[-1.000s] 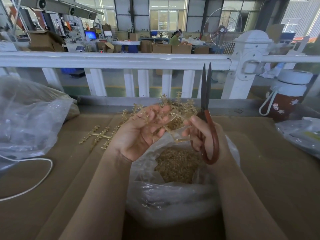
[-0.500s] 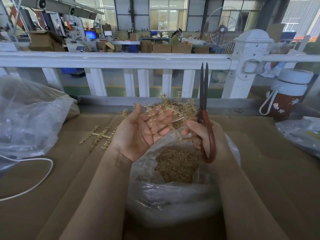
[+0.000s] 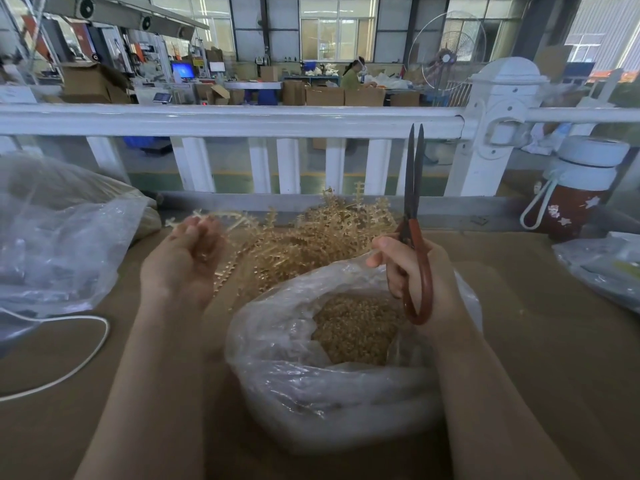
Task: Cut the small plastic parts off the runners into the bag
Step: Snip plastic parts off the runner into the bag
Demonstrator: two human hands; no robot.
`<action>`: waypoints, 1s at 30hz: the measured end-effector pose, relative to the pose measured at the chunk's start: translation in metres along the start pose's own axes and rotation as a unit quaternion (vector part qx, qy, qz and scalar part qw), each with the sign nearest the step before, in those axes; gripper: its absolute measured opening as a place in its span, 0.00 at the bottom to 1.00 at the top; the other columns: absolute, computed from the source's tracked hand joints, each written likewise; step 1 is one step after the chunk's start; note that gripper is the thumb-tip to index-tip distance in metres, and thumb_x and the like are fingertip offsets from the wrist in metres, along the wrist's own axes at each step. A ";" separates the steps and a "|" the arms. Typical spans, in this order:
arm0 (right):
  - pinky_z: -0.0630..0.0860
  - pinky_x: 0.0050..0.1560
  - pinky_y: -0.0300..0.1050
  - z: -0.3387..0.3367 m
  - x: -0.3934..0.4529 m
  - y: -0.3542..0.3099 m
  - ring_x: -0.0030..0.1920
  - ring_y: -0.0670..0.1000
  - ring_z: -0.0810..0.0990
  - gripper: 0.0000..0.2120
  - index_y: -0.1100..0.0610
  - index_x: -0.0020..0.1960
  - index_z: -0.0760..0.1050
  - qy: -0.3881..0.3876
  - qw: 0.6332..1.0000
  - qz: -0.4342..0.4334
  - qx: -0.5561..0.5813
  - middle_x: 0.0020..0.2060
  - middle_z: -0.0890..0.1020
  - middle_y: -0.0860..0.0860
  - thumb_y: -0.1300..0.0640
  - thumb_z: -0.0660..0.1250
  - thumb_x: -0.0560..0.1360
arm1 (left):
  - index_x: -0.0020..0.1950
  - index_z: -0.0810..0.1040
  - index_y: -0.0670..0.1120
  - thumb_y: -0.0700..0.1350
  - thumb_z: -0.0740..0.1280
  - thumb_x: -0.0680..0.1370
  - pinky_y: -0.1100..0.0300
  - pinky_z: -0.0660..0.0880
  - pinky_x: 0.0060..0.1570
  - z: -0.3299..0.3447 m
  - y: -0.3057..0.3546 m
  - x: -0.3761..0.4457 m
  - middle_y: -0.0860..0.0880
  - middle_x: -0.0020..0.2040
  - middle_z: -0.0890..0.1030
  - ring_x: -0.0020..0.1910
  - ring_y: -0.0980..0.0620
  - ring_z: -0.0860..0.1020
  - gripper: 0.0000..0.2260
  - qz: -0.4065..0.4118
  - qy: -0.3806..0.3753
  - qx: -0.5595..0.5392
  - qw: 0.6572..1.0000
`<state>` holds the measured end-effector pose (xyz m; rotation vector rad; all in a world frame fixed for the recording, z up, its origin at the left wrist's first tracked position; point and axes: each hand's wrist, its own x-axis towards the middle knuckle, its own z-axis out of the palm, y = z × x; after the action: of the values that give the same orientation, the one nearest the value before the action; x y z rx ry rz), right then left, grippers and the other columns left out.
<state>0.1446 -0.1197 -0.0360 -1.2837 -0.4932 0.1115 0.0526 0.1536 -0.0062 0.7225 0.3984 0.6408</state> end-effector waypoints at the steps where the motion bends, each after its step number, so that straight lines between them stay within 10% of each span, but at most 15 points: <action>1: 0.62 0.22 0.37 0.000 0.000 0.001 0.22 0.46 0.65 0.17 0.69 0.51 0.79 0.001 1.000 0.001 -0.003 0.36 0.84 0.55 0.53 0.72 0.76 | 0.52 0.76 0.45 0.37 0.61 0.83 0.62 0.81 0.41 -0.004 -0.001 0.002 0.49 0.45 0.82 0.36 0.57 0.83 0.06 0.001 0.021 0.009 1.000; 14: 0.62 0.22 0.37 0.002 -0.001 0.000 0.21 0.46 0.64 0.08 0.61 0.44 0.80 -0.002 1.000 -0.002 -0.007 0.33 0.82 0.54 0.58 0.70 0.79 | 0.53 0.76 0.47 0.36 0.61 0.83 0.67 0.73 0.33 -0.011 -0.004 0.001 0.53 0.40 0.79 0.32 0.60 0.76 0.07 0.183 0.166 -0.101 0.964; 19: 0.61 0.22 0.36 0.004 -0.002 -0.001 0.21 0.45 0.64 0.09 0.62 0.43 0.79 -0.002 1.000 0.003 -0.024 0.27 0.80 0.48 0.58 0.69 0.80 | 0.57 0.79 0.50 0.40 0.62 0.83 0.63 0.74 0.50 -0.019 -0.015 0.008 0.53 0.50 0.82 0.44 0.59 0.78 0.08 0.152 0.210 0.114 0.959; 26: 0.60 0.22 0.38 0.006 -0.002 -0.002 0.22 0.46 0.63 0.09 0.58 0.40 0.79 0.002 1.000 0.008 -0.019 0.32 0.81 0.52 0.58 0.70 0.79 | 0.70 0.72 0.40 0.38 0.60 0.79 0.44 0.63 0.69 -0.019 -0.023 0.013 0.38 0.71 0.70 0.70 0.36 0.66 0.19 0.074 0.255 0.507 0.820; 30: 0.59 0.23 0.39 0.005 -0.002 -0.001 0.22 0.47 0.63 0.08 0.58 0.41 0.79 -0.003 1.000 0.004 -0.019 0.33 0.82 0.53 0.58 0.70 0.79 | 0.73 0.67 0.37 0.34 0.62 0.77 0.44 0.64 0.67 -0.010 -0.026 0.003 0.36 0.73 0.60 0.66 0.32 0.67 0.23 0.124 0.305 0.565 0.757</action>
<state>0.1401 -0.1160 -0.0345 -1.3238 -0.4978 0.1131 0.0598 0.1457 -0.0320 1.7508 1.3855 0.8657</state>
